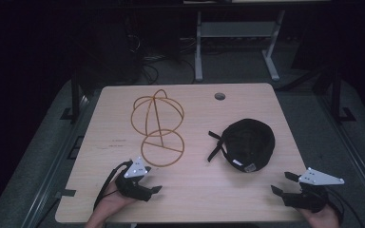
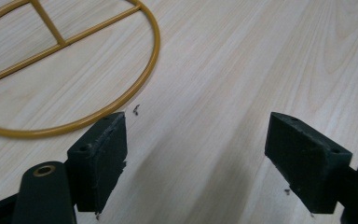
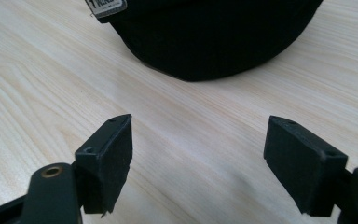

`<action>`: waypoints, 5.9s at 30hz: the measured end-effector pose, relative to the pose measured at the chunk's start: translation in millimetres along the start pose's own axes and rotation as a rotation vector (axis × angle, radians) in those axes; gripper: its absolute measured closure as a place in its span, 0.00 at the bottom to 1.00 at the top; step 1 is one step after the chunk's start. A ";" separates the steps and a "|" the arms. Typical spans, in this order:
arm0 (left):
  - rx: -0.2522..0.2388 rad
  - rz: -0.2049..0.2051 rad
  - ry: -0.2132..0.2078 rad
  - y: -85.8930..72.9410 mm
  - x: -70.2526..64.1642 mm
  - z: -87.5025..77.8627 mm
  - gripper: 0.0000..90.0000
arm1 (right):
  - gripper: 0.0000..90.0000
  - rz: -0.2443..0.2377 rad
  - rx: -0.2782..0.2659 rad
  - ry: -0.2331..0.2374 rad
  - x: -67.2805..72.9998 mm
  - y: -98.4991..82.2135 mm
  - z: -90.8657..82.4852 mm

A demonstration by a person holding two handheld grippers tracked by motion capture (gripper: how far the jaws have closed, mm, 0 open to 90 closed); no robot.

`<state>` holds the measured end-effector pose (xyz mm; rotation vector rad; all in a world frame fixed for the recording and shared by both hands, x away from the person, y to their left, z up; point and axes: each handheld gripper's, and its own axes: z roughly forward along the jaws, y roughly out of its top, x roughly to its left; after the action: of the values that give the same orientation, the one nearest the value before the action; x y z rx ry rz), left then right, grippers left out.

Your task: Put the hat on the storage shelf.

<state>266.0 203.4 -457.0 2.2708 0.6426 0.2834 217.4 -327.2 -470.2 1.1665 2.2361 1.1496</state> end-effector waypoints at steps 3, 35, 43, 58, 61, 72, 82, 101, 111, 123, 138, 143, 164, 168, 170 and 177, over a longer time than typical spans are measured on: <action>0.004 0.000 -0.008 1.8 -1.6 1.6 0.22 | 0.26 -0.001 0.006 0.005 0.8 -0.4 1.1; -0.056 0.128 -0.194 108.9 -46.4 38.2 0.24 | 0.26 0.005 -0.022 0.028 5.0 3.3 -0.8; -0.029 0.174 -0.241 143.9 -52.4 62.2 0.26 | 0.26 0.002 -0.036 0.043 5.7 5.3 -0.3; -0.021 0.228 -0.279 185.9 -64.3 98.4 0.26 | 0.26 0.017 -0.059 0.057 7.2 6.6 -2.0; -0.012 0.241 -0.287 190.3 -64.1 101.7 0.26 | 0.26 0.015 -0.058 0.058 7.1 6.7 -1.5; 0.007 0.288 -0.327 206.4 -72.7 123.4 0.25 | 0.23 0.018 -0.065 0.053 6.8 6.4 -2.0; 0.068 0.323 -0.338 211.1 -77.7 146.2 0.26 | 0.23 0.022 -0.066 0.057 5.6 6.1 -1.4; 0.146 0.383 -0.323 205.4 -78.3 167.4 0.59 | 0.24 0.031 -0.074 0.062 4.9 5.5 -1.5; 0.145 0.402 -0.314 203.5 -79.8 165.6 0.76 | 0.26 0.030 -0.087 0.051 5.2 7.1 -1.5; 0.065 0.367 -0.340 213.0 -74.5 144.9 0.87 | 0.30 0.063 -0.123 0.097 2.5 7.0 -3.3; -0.126 0.250 -0.401 230.2 -52.3 92.2 0.89 | 0.28 0.046 -0.178 0.125 12.5 19.2 -1.5; -0.164 0.232 -0.415 230.0 -44.5 71.5 0.89 | 0.28 0.009 -0.225 0.123 22.9 32.0 -5.7; -0.255 0.214 -0.521 231.6 -41.7 27.5 0.89 | 0.27 -0.051 -0.308 0.173 42.2 80.4 13.0; -0.250 0.228 -0.542 232.7 -46.4 28.6 0.90 | 0.27 -0.046 -0.325 0.192 46.2 82.0 17.8; -0.252 0.234 -0.550 234.6 -49.6 29.3 0.90 | 0.27 -0.041 -0.328 0.185 48.0 82.6 19.0; -0.251 0.265 -0.569 239.9 -57.1 29.0 0.90 | 0.47 -0.022 -0.345 0.185 46.5 81.1 20.8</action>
<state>315.5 12.7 -305.8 2.0502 0.0089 -0.1527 244.1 -253.0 -415.8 0.9258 2.0574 1.6130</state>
